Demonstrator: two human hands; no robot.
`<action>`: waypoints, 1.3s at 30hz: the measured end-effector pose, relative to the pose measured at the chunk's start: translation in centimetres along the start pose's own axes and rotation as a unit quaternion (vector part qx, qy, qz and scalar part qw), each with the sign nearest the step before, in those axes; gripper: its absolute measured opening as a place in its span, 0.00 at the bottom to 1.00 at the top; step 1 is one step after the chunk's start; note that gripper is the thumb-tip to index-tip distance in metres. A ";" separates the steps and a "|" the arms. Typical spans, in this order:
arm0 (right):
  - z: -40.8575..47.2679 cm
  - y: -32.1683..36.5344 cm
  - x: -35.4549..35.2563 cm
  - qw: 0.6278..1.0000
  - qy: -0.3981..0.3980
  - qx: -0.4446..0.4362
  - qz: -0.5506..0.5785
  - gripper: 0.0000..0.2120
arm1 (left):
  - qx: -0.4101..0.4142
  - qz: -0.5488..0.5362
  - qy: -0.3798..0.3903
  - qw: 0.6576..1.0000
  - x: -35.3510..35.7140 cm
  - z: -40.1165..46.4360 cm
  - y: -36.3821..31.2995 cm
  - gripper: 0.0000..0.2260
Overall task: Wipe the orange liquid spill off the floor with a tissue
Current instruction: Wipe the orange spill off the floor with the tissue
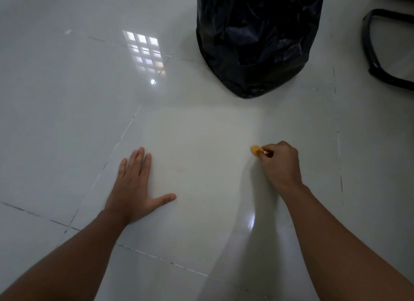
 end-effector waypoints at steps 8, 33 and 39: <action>-2.3 8.2 4.9 0.966 0.143 -0.211 0.041 0.06 | 0.008 -0.003 0.012 1.000 -0.2 0.0 0.3 0.63; -2.5 11.7 7.5 0.902 0.298 -0.311 0.004 0.09 | 0.007 -0.002 0.021 1.000 -0.4 -0.1 0.2 0.61; -2.2 8.6 6.0 0.947 0.182 -0.262 -0.043 0.08 | 0.004 -0.006 0.022 1.000 -0.4 -0.1 0.1 0.61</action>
Point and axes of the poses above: each hand's wrist, its own z-axis towards the middle knuckle, its own x-axis out of the palm, y = z × x, the point moved 3 cm from there along z, towards the middle knuckle, and after that the axes turned 5 degrees about x, right-handed, at the moved point
